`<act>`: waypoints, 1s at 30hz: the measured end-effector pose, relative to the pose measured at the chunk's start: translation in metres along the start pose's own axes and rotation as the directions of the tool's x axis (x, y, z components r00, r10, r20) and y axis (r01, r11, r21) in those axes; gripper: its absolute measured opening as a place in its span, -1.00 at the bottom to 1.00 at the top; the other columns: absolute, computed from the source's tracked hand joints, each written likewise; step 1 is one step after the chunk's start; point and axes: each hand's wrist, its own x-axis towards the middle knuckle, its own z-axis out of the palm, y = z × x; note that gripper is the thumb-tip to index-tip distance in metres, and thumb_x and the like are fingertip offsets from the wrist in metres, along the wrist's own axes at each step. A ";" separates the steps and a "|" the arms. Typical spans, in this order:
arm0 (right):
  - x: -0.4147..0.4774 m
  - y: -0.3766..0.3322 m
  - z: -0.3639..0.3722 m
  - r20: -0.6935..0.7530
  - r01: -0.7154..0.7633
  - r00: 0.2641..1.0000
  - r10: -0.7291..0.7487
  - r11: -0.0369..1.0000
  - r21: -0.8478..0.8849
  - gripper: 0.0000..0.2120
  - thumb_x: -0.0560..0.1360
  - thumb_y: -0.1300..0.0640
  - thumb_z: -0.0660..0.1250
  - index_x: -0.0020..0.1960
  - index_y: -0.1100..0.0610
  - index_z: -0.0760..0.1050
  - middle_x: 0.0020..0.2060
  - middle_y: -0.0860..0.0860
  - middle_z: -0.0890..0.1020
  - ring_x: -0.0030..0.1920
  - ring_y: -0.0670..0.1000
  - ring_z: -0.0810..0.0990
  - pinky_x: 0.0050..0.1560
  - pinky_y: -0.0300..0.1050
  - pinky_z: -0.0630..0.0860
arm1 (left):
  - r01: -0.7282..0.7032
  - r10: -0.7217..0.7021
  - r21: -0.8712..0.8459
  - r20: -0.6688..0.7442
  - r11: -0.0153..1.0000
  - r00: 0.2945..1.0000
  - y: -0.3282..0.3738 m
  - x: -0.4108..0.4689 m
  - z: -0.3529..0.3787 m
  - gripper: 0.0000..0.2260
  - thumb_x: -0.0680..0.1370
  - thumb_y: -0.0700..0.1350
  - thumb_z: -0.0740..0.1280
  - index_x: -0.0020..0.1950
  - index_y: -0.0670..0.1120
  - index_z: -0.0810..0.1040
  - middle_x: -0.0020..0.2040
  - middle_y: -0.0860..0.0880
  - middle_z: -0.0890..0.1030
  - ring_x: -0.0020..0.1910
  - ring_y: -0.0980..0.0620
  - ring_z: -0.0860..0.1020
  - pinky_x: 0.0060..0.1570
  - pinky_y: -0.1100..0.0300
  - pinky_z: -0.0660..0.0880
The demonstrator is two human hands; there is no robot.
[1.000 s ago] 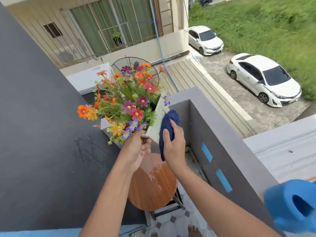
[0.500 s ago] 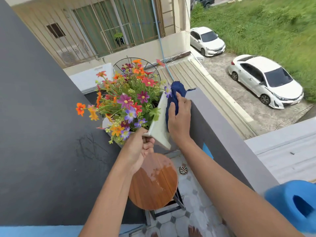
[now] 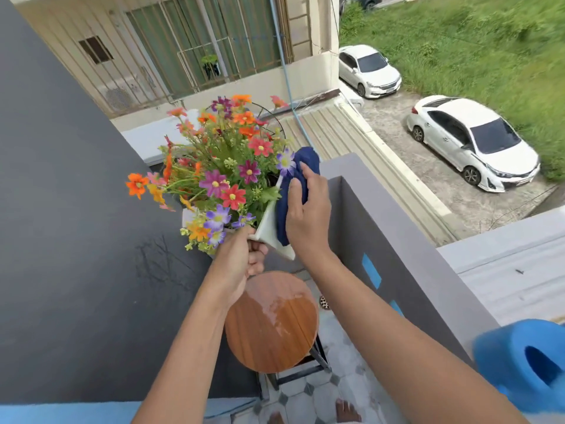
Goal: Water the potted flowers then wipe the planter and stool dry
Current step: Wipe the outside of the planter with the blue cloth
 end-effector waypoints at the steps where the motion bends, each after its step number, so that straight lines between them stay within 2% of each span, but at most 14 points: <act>1: 0.018 0.002 -0.004 0.001 -0.039 0.999 0.039 0.999 -0.029 -0.68 0.65 0.24 0.20 0.37 0.28 0.45 0.15 0.02 0.51 0.20 -0.09 0.42 0.25 -0.37 0.27 | 0.007 -0.008 0.031 0.027 1.000 1.000 0.000 -0.002 -0.004 -0.77 0.63 -0.17 0.08 -0.18 -0.16 0.42 -0.42 -0.08 0.44 -0.59 0.14 0.22 -0.62 0.29 0.11; 3: 0.052 0.004 -0.012 0.078 -0.128 0.988 0.135 0.988 -0.090 -0.72 0.63 0.24 0.18 0.28 0.26 0.53 0.08 0.07 0.61 0.11 0.02 0.53 0.19 -0.12 0.41 | 0.020 -0.025 0.077 0.062 0.997 0.998 0.000 -0.005 -0.013 -0.75 0.63 -0.19 0.05 -0.19 -0.17 0.42 -0.41 -0.10 0.43 -0.60 0.15 0.21 -0.64 0.30 0.09; 4: 0.065 0.006 -0.016 0.152 -0.159 0.972 0.178 0.979 -0.130 -0.74 0.61 0.26 0.17 0.19 0.25 0.57 -0.04 0.11 0.64 -0.03 0.07 0.56 0.04 -0.05 0.47 | 0.028 -0.034 0.099 0.064 0.995 0.997 0.000 -0.006 -0.017 -0.74 0.63 -0.19 0.05 -0.21 -0.18 0.41 -0.41 -0.11 0.42 -0.61 0.15 0.21 -0.65 0.32 0.09; 6: 0.081 0.009 -0.024 0.323 -0.212 0.909 0.263 0.960 -0.184 -0.76 0.59 0.31 0.14 -0.03 0.29 0.59 -0.31 0.06 0.58 -0.34 -0.01 0.48 -0.25 -0.13 0.38 | 0.039 -0.050 0.148 0.069 0.988 0.996 0.003 -0.006 -0.025 -0.74 0.62 -0.20 0.06 -0.23 -0.18 0.40 -0.42 -0.11 0.42 -0.61 0.15 0.18 -0.67 0.34 0.07; 9: 0.084 0.011 -0.033 0.458 -0.440 0.767 0.449 0.888 -0.133 -0.67 0.61 0.27 0.15 -0.33 0.18 0.36 -0.63 -0.05 0.37 -0.63 -0.09 0.31 -0.50 -0.24 0.24 | 0.043 -0.060 0.214 0.073 0.976 0.995 0.008 -0.002 -0.037 -0.73 0.61 -0.18 0.08 -0.29 -0.15 0.37 -0.47 -0.11 0.41 -0.60 0.13 0.14 -0.64 0.34 0.02; 12: 0.082 0.010 -0.038 0.571 -0.669 0.606 0.553 0.743 -0.009 -0.75 0.62 0.15 0.25 -0.25 0.12 0.46 -0.47 -0.04 0.52 -0.44 -0.07 0.51 -0.27 -0.18 0.41 | 0.038 -0.051 0.281 0.039 0.959 0.998 0.012 0.008 -0.048 -0.71 0.59 -0.17 0.10 -0.34 -0.11 0.34 -0.47 -0.11 0.36 -0.60 0.13 0.11 -0.58 0.34 -0.04; 14: 0.081 0.013 -0.040 0.636 -0.657 0.564 0.527 0.752 -0.040 -0.82 0.61 0.23 0.25 -0.17 0.14 0.52 -0.31 -0.03 0.56 -0.26 -0.04 0.54 -0.14 -0.16 0.44 | 0.029 -0.036 0.343 0.014 0.939 0.999 0.015 0.014 -0.053 -0.71 0.57 -0.17 0.10 -0.36 -0.10 0.34 -0.49 -0.11 0.35 -0.59 0.12 0.10 -0.57 0.34 -0.04; 15: 0.078 0.014 -0.039 0.663 -0.625 0.557 0.500 0.778 -0.061 -0.81 0.56 0.32 0.25 -0.20 0.17 0.50 -0.34 0.01 0.55 -0.29 -0.02 0.53 -0.18 -0.16 0.44 | 0.023 -0.024 0.368 -0.003 0.930 1.000 0.014 0.018 -0.054 -0.71 0.56 -0.17 0.10 -0.37 -0.10 0.33 -0.50 -0.11 0.35 -0.59 0.11 0.09 -0.57 0.33 -0.03; 17: 0.072 0.022 -0.033 0.622 -0.569 0.600 0.502 0.815 -0.109 -0.91 0.40 0.36 0.31 -0.26 0.27 0.44 -0.37 0.09 0.47 -0.35 0.01 0.48 -0.27 -0.15 0.39 | 0.011 0.001 0.381 -0.030 0.925 1.000 0.010 0.026 -0.056 -0.74 0.55 -0.16 0.09 -0.36 -0.10 0.30 -0.49 -0.12 0.34 -0.59 0.10 0.09 -0.56 0.32 -0.02; 19: 0.064 0.031 -0.024 0.499 -0.561 0.687 0.528 0.822 -0.097 -0.72 0.32 0.19 0.39 -0.20 0.41 0.43 -0.33 0.11 0.43 -0.32 0.02 0.41 -0.28 -0.07 0.32 | 0.010 0.009 0.382 -0.048 0.924 0.999 0.002 0.034 -0.054 -0.72 0.56 -0.12 0.07 -0.35 -0.09 0.30 -0.46 -0.12 0.33 -0.60 0.11 0.09 -0.56 0.31 -0.02; 22: 0.048 0.034 -0.012 0.320 -0.539 0.801 0.505 0.842 0.022 -0.69 0.49 0.11 0.34 -0.26 0.32 0.35 -0.36 0.08 0.27 -0.31 0.03 0.21 -0.31 -0.05 0.14 | 0.005 0.044 0.297 -0.158 0.955 0.987 -0.008 0.042 -0.048 -0.72 0.59 -0.01 0.06 -0.26 -0.08 0.36 -0.43 -0.09 0.38 -0.61 0.12 0.13 -0.52 0.25 0.02; 25: 0.030 0.029 -0.008 0.172 -0.533 0.841 0.512 0.839 0.109 -0.68 0.42 0.05 0.34 -0.25 0.24 0.26 -0.38 0.03 0.21 -0.34 0.00 0.19 -0.31 -0.08 0.15 | 0.018 0.079 0.318 -0.290 0.948 0.954 -0.019 0.042 -0.041 -0.57 0.61 0.13 0.02 -0.21 -0.14 0.46 -0.53 -0.02 0.46 -0.55 0.03 0.26 -0.48 0.22 0.16; 28: 0.019 0.022 -0.002 0.093 -0.544 0.839 0.536 0.825 0.150 -0.64 0.26 -0.18 0.21 -0.30 0.07 0.17 -0.42 -0.01 0.23 -0.37 0.07 0.30 -0.29 -0.04 0.23 | 0.048 0.073 0.490 -0.225 0.871 0.972 -0.034 0.029 -0.018 -0.51 0.59 0.20 0.06 -0.26 -0.12 0.56 -0.45 -0.09 0.55 -0.45 -0.03 0.38 -0.30 0.11 0.31; 30: 0.012 0.018 -0.001 0.063 -0.512 0.859 0.508 0.849 0.128 -0.78 0.32 -0.01 0.30 -0.28 0.05 0.28 -0.39 -0.01 0.35 -0.34 0.06 0.36 -0.26 -0.05 0.30 | 0.073 -0.015 0.473 -0.126 0.878 0.992 -0.036 0.023 0.002 -0.56 0.56 0.25 0.08 -0.04 -0.04 0.58 -0.39 -0.09 0.60 -0.47 0.00 0.39 -0.37 0.16 0.33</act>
